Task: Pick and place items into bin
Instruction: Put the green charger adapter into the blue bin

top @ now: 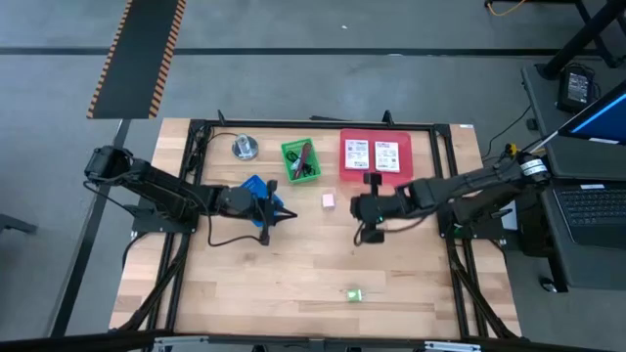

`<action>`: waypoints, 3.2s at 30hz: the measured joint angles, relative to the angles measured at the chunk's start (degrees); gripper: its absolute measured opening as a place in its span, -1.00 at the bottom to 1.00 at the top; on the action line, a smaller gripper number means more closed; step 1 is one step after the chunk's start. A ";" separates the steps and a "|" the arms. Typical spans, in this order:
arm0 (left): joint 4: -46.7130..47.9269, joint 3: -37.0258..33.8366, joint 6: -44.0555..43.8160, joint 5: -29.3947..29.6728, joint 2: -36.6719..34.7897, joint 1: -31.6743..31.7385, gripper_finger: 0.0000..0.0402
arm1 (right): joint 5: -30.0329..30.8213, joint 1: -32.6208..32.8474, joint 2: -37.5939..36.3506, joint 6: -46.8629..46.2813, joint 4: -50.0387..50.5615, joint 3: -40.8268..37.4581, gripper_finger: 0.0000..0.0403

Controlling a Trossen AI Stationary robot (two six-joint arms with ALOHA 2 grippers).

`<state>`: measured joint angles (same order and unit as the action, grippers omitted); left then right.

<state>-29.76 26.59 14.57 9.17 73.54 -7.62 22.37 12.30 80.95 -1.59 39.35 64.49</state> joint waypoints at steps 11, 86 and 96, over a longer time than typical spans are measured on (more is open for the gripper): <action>-0.02 0.00 -4.12 0.37 0.00 -3.00 -0.98 | 0.29 13.76 1.15 -16.57 3.44 0.02 -1.00; 1.34 0.02 -16.92 4.68 0.00 -7.45 -0.98 | -6.05 30.08 43.44 -35.72 18.08 31.78 0.20; 1.56 0.02 -16.96 4.68 0.00 -7.45 -0.98 | -6.54 29.85 43.47 -37.19 16.48 28.52 0.20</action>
<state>-28.20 26.61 -2.39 13.85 73.54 -15.07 15.83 42.15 124.42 -38.79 55.83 93.01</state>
